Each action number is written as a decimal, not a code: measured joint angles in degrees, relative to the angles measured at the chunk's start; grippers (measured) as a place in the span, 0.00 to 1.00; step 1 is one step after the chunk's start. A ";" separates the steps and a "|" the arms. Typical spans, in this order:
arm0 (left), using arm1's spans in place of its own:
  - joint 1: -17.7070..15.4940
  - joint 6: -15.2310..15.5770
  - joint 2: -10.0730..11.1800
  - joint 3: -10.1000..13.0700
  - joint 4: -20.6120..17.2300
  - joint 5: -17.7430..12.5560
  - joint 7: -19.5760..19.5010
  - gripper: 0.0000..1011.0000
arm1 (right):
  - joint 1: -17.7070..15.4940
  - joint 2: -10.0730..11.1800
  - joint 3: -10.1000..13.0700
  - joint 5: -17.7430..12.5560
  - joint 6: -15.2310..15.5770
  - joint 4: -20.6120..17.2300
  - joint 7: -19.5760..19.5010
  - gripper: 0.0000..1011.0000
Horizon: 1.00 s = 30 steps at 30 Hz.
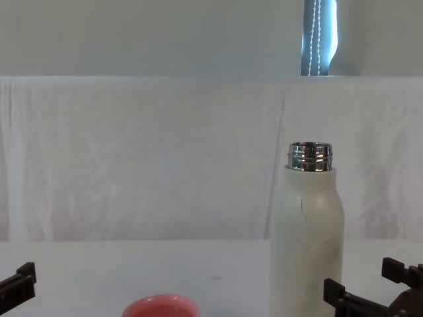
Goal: Grasp the thermos with one hand and pour water into the cup lid.
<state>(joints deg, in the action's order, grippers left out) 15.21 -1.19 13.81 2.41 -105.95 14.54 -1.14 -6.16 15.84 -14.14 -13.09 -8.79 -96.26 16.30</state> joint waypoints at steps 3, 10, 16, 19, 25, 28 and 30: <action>0.00 0.00 0.00 0.00 0.00 0.00 0.00 0.99 | -0.29 -0.11 0.08 0.16 -0.14 -0.07 -0.13 0.99; 0.00 0.00 0.00 0.00 0.00 0.00 0.00 0.99 | -1.38 -0.33 0.41 0.53 -0.26 -0.49 -0.35 0.99; 0.00 0.00 0.00 0.00 0.00 0.00 0.00 0.99 | -2.18 -0.39 0.63 0.61 -0.28 -0.83 -0.38 0.99; 0.00 0.00 0.00 0.00 0.00 0.00 0.00 0.99 | -2.28 -0.44 0.61 0.67 -0.28 -0.85 -0.32 0.99; 0.00 0.00 0.00 0.00 0.00 0.00 0.00 0.99 | -2.26 -0.49 0.53 0.67 -0.26 -0.84 -0.19 0.99; 0.00 0.00 0.00 0.00 0.00 0.00 0.00 0.99 | -2.25 -0.49 0.51 0.67 -0.24 -0.82 -0.18 0.99; 0.00 0.00 0.00 0.00 0.00 0.00 0.00 0.99 | -2.24 -0.48 0.50 0.66 -0.23 -0.82 -0.16 0.99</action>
<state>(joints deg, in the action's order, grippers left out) 15.21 -1.19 13.81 2.42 -105.95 14.54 -1.14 -8.39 15.37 -13.64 -12.43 -9.02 -97.07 16.14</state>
